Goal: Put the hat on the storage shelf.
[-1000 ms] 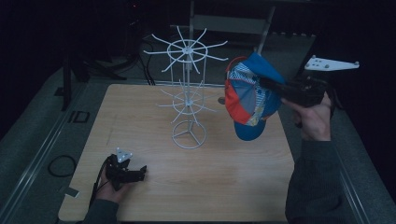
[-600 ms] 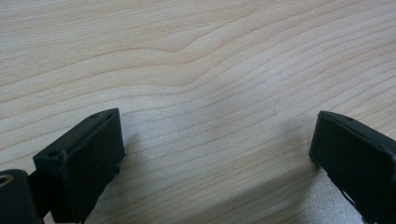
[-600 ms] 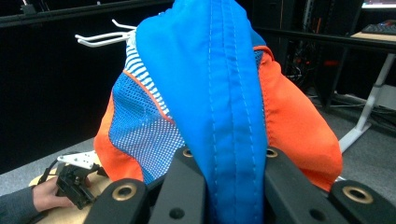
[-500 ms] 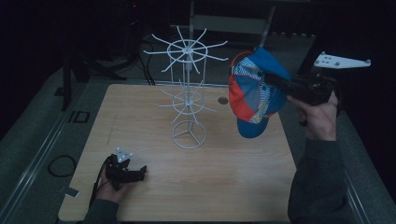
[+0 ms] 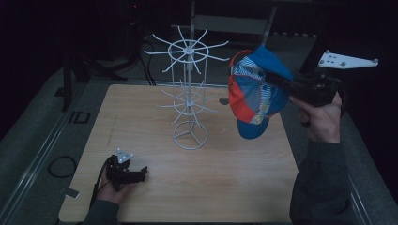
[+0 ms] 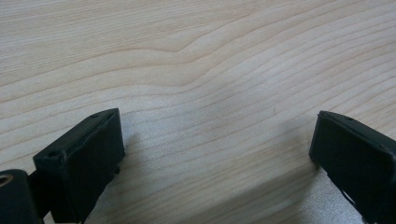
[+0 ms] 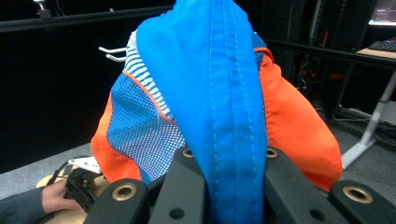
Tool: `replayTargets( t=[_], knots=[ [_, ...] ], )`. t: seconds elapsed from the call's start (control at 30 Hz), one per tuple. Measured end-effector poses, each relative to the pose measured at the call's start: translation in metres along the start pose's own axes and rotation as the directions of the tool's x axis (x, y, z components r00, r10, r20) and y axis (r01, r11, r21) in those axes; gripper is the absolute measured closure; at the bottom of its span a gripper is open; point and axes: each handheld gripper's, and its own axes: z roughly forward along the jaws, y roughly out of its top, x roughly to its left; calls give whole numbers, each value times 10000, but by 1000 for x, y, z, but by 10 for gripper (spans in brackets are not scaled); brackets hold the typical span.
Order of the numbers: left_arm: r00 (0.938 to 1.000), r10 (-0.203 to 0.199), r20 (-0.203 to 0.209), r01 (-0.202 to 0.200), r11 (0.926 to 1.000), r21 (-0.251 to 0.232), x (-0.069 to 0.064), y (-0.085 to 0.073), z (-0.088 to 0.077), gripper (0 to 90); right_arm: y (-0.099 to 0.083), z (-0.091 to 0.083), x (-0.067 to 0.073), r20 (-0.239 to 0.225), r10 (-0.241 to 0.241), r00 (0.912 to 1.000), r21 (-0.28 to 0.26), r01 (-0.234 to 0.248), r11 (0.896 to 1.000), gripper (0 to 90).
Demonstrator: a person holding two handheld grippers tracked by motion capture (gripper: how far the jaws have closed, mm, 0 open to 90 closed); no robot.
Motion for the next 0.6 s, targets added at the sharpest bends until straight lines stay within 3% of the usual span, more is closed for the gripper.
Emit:
replayTargets(
  t=[0.3,0.6],
  knots=[
    [10000,3,0,-3,10000,12,0,0,0,31,1,3,2,-177,-14,9998,-109,12,9999,876],
    [10000,5,-3,-5,10000,16,0,0,0,31,-1,17,5,-352,-5,9994,-70,2,10000,876]
  ],
)
